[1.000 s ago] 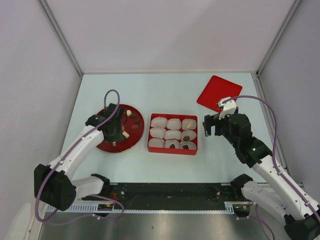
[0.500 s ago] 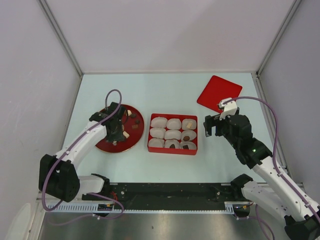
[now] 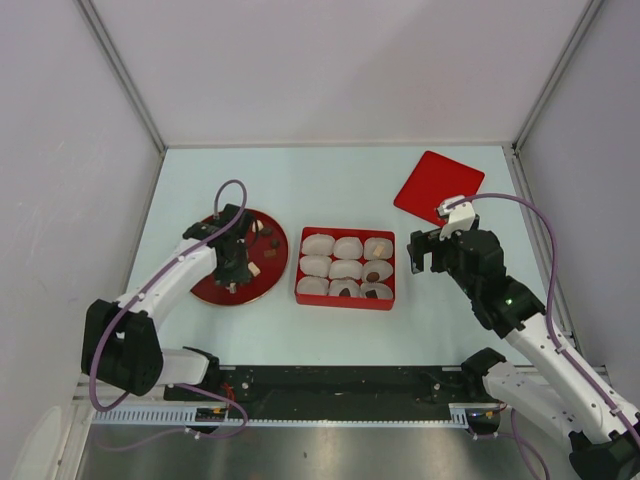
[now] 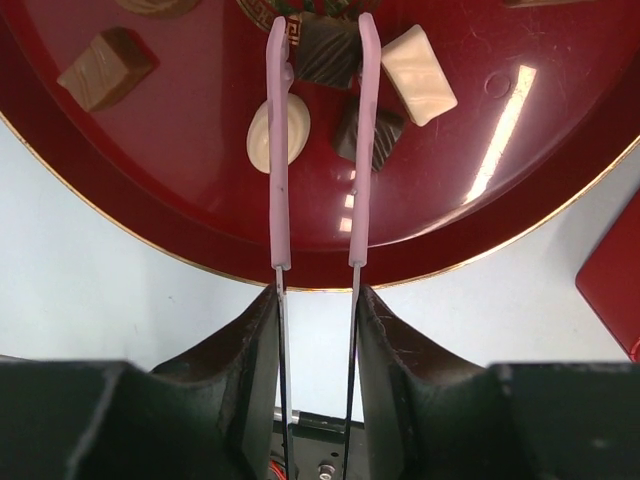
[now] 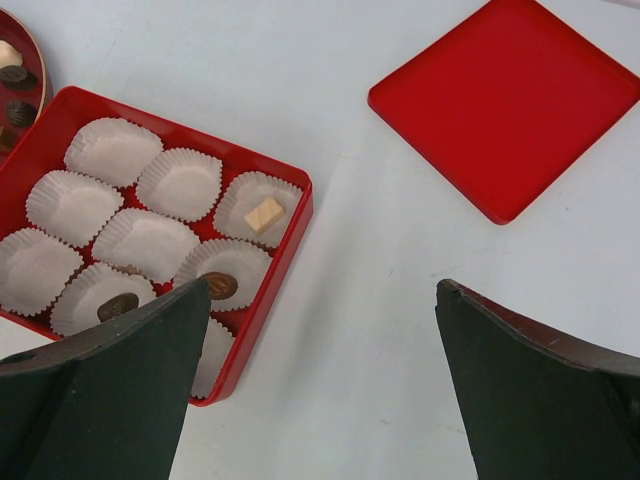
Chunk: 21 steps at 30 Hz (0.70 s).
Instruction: Pack the chocolate
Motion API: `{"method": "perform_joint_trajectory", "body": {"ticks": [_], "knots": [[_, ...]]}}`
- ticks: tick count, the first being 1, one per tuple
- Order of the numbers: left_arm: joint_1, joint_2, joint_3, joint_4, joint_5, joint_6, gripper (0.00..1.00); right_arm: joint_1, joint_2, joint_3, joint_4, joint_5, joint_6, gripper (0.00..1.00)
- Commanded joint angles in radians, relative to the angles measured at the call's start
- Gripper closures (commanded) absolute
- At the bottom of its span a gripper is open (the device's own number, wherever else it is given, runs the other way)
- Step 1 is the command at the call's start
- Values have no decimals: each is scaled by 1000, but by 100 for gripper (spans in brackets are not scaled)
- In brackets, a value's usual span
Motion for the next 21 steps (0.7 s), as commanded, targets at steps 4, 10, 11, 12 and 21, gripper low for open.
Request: {"method": "perform_joint_trajectory", "body": {"ticks": [4,10,11,12,21], "knots": [[6,-20,7,13,35,14,72,6,-12,2,41,17,-4,0],[6,-40,52,2,38,22,85,6,-14,2,41,17,-4,0],[6,-44,58,-1,35,23,87,6,-15,2,39,19,-4,0],[6,-53,72,-5,30,28,90,5,-15,2,37,17,-4,0],[5,-99,145,-32,19,75,98,6,-20,2,37,22,-4,0]]}}
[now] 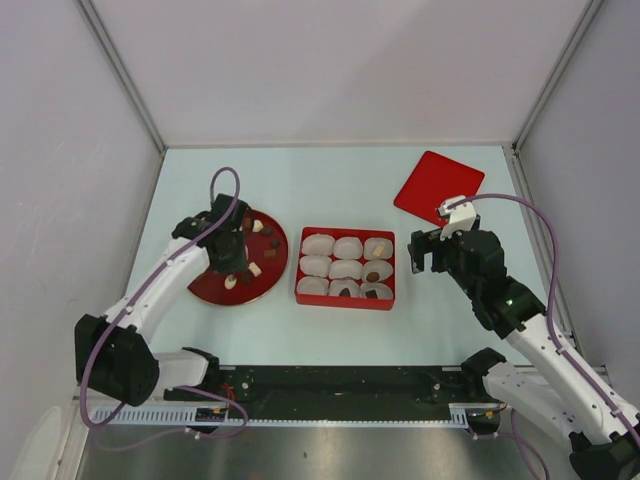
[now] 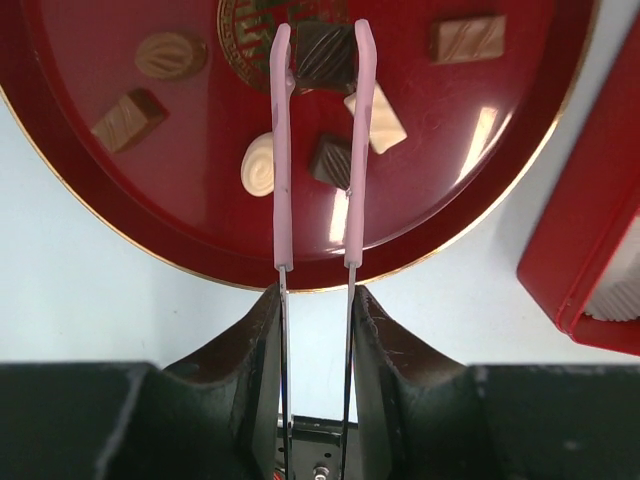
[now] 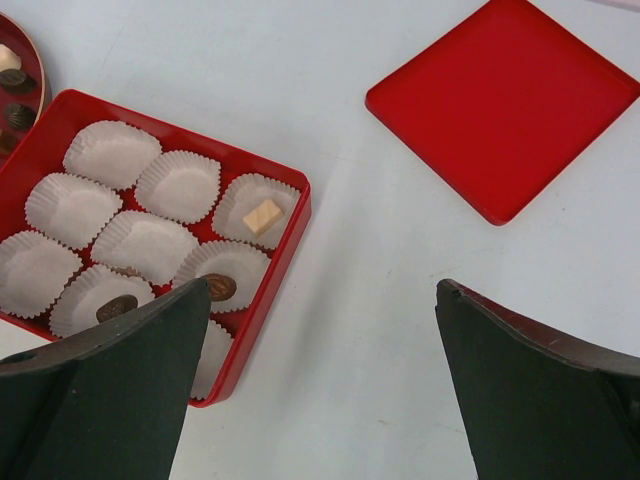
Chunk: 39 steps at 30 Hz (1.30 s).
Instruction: Pack the chocolate
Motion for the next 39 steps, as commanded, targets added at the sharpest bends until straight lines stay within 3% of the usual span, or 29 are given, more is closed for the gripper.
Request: {"method": "perform_joint_trajectory", "body": {"ticks": [1,9,19,30,39], "knots": [[2,-60,72,-7,13,55,98,6,-14,2,36,19,-4,0],[-171,-74,177,-26,71,205,97,8,-11,2,37,15,-4,0],[-360,-8,268,-113,153,239,96,5,-13,2,36,14,-4,0],[-461,117,335,-222,197,227,94,8,-8,2,34,12,-4,0],[-483,174,340,-208,197,235,93,9,-10,2,34,15,-6,0]]}}
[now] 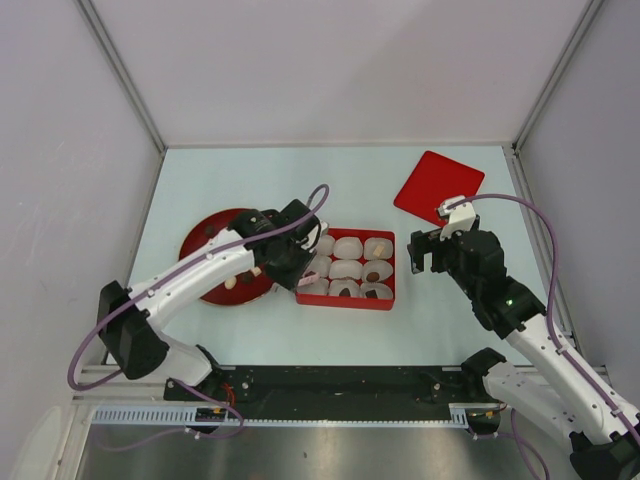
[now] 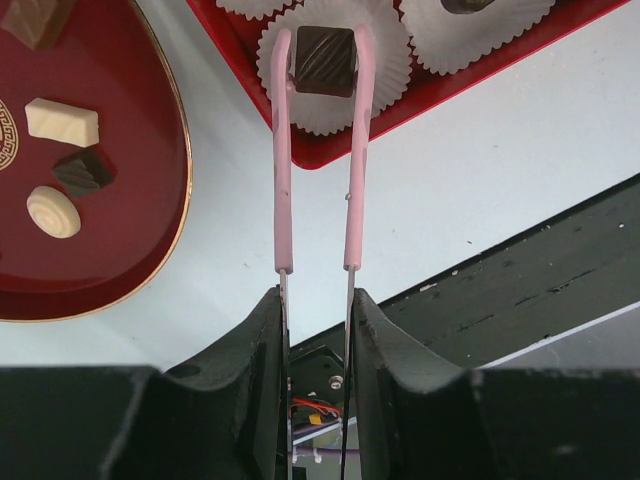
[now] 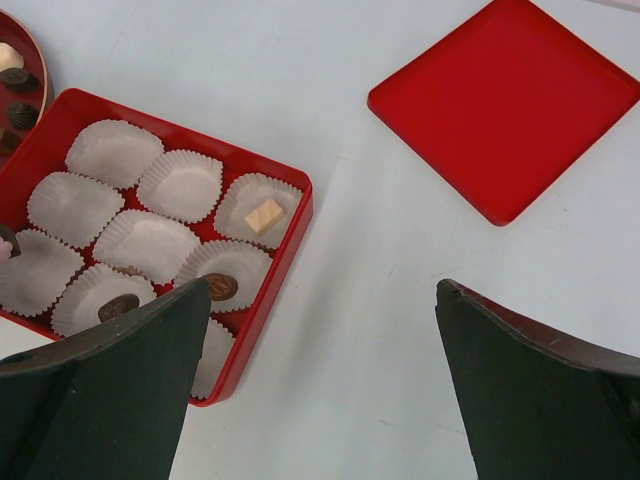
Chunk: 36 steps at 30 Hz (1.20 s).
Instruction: Pack the chocolate
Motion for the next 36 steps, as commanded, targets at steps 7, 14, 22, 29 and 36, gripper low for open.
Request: {"method": "perform_joint_trajectory", "body": {"ticks": [7,14,22,29,36], "knots": [[-24,47,44,-22,10,31,92,5,-8,-2,37,13,-4,0],[-27,67,40,-21,-7,33,87,6,-8,-5,40,10,-4,0],[-28,82,26,-4,3,37,75,8,-8,-7,39,13,-4,0],[-28,78,21,4,0,36,63,8,-10,-7,37,14,-4,0],[-30,61,24,8,-2,28,57,8,-13,-7,37,11,-6,0]]}}
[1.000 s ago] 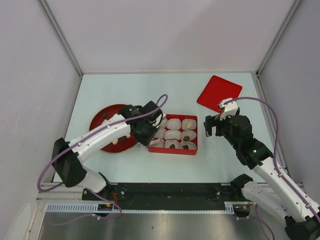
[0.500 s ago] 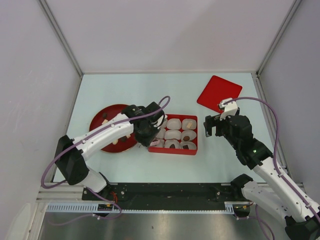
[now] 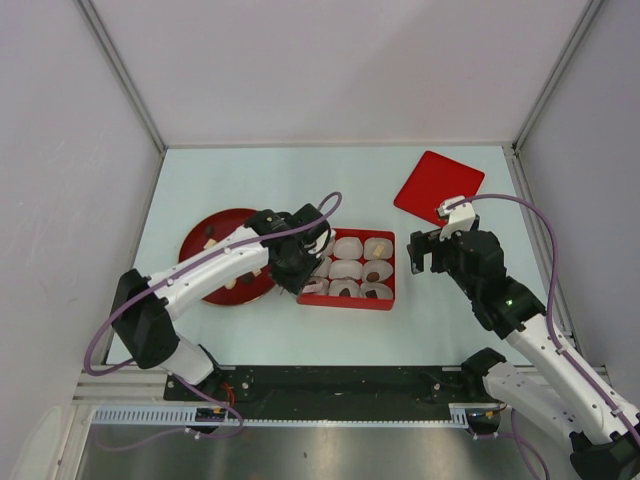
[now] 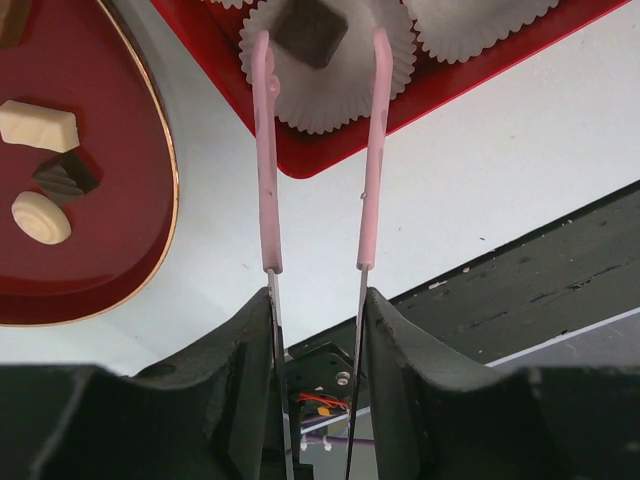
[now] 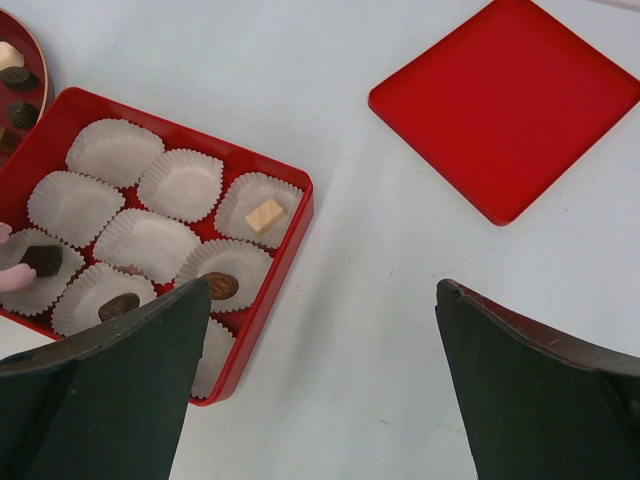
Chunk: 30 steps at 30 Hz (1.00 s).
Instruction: Pack the chocolate
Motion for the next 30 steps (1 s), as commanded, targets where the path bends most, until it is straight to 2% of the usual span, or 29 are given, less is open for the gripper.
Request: {"method": "perform_joint_trajectory", "body": {"ticks": [1,8,16,30], "knots": [[-8,-26,24,9,-3,6,57,6,-14,-6,37,13,-6,0],[-8,-81,66,14,-52,-28,59,6,-17,-6,37,11,-6,0],[39,-175,80,13,-175,-120,61,7,-24,-6,39,8,-4,0],[235,-309,-120,-32,-216,-270,63,13,-20,-6,42,-10,-2,0]]}}
